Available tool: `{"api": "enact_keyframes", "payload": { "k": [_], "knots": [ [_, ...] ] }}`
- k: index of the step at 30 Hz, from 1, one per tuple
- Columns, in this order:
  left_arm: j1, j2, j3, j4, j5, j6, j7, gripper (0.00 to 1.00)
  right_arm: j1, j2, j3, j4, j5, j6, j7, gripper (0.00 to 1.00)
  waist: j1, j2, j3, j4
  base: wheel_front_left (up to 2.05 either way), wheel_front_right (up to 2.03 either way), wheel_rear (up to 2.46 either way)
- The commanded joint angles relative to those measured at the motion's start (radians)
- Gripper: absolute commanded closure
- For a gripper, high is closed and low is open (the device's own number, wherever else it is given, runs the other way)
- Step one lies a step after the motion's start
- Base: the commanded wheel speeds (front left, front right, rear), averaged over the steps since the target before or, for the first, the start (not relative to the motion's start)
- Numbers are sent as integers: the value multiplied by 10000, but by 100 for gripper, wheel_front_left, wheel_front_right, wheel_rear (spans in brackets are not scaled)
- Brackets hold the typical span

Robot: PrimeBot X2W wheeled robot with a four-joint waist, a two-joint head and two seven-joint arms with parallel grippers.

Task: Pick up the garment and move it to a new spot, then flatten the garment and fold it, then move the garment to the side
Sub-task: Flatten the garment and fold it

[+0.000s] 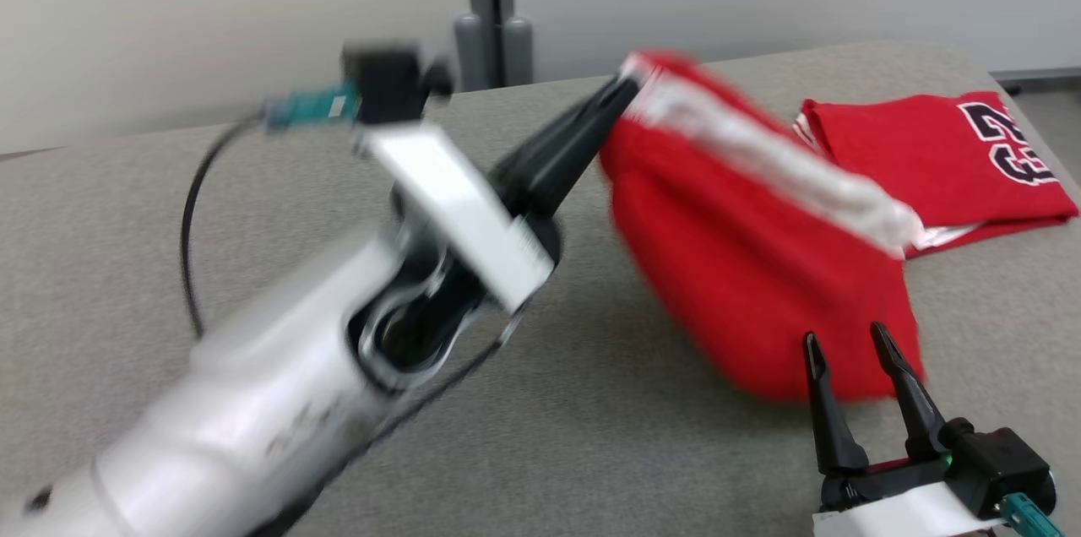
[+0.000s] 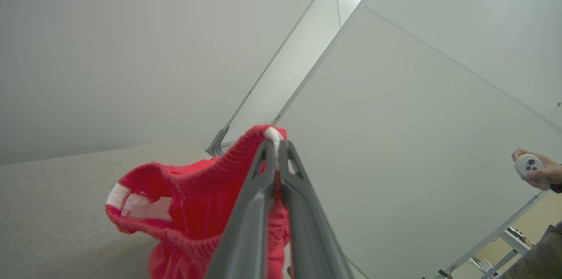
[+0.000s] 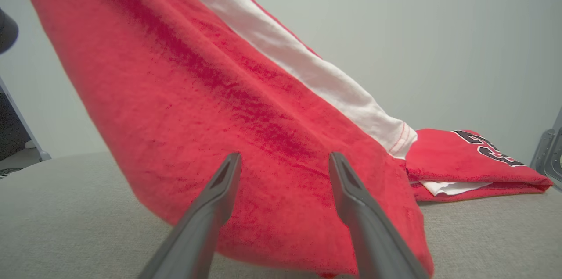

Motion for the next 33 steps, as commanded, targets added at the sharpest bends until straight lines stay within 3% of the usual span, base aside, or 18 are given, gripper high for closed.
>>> {"api": "enact_keyframes", "payload": {
  "k": [1,7,12,16,20,28,30,31,33],
  "knots": [
    [1130,714,-165,-613,54,268,-345,100,176,-86,-57,-77,-22,-17,-4,0,0,-1,-134,501,0,0,0],
    [3964,2181,-678,-1457,551,776,-1598,100,533,-546,-114,82,389,-17,-4,0,0,-1,190,1309,0,0,0],
    [5028,2524,-395,-1104,814,812,-1984,100,472,-1077,7,957,1311,-17,-4,0,0,-1,401,1771,0,0,0],
    [5652,2535,292,-618,1030,596,-2088,100,-330,-2287,1051,2396,2703,-17,-4,0,0,-1,571,2194,0,0,0],
    [5808,2352,618,-363,1194,470,-2102,100,-1112,-3161,2268,2989,3764,-12,255,0,0,-1,596,2379,0,0,0],
    [5835,1968,798,-96,1499,326,-2106,100,-1770,-4016,4169,2962,5353,-12,647,0,0,-1,666,2542,0,0,0],
    [5864,1927,825,-19,1544,281,-2107,100,-1851,-4083,4425,3036,5492,-12,511,25,0,-1,670,2549,0,0,0],
    [5872,1915,830,26,1563,255,-2107,100,-1902,-4099,4542,3095,5543,-12,443,45,0,-1,671,2549,0,0,0],
    [5870,1886,833,87,1576,229,-2108,100,-2015,-4107,4746,3196,5658,-12,334,56,0,-1,666,2541,0,0,0]
  ]
}}
